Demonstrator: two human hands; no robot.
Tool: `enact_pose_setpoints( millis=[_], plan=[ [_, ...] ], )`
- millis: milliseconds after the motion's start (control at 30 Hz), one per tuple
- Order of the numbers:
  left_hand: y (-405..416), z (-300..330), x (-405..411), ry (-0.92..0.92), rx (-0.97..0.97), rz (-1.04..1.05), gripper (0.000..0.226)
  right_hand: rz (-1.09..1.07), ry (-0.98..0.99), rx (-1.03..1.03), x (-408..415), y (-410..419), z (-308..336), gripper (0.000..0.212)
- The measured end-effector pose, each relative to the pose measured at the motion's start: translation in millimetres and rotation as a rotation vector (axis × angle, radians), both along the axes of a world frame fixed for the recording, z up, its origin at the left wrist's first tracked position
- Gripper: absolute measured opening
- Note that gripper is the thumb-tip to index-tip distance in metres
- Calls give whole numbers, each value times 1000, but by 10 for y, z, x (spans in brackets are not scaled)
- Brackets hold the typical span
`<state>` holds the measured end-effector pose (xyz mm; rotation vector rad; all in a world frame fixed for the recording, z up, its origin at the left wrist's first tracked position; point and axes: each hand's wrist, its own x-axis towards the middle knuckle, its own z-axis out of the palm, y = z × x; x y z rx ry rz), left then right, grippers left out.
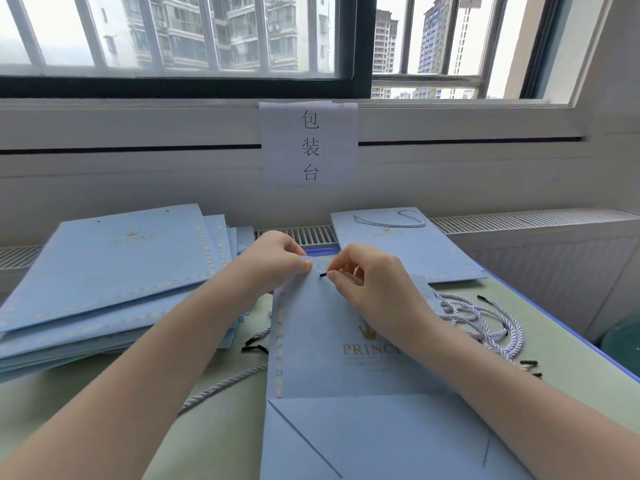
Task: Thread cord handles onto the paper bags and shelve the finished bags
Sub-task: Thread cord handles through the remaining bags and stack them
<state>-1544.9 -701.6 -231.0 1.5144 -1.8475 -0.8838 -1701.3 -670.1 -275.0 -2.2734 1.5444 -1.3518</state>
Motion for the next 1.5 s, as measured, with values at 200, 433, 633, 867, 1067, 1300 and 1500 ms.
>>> enact_pose_setpoints(
  millis=[200,433,633,867,1067,1300,1500],
  plan=[
    [16,-8,-23,-23,-41,-33,8,-28,109,-106,63,-11,-26,5],
    [44,5,-49,-48,-196,-46,14,-58,187,-196,95,-8,-35,11],
    [19,-24,-42,-182,-427,-71,12,61,-46,-58,40,-33,28,7],
    [2,-16,-12,16,-320,-182,21,40,-122,46,47,-47,45,29],
    [26,20,23,178,-168,-247,30,61,-72,-35,72,-7,68,16],
    [-8,-33,92,230,-103,-217,32,69,-30,-71,71,-15,49,19],
    [-28,-53,84,238,-101,-217,30,86,-16,-23,50,7,67,22]
  ],
)
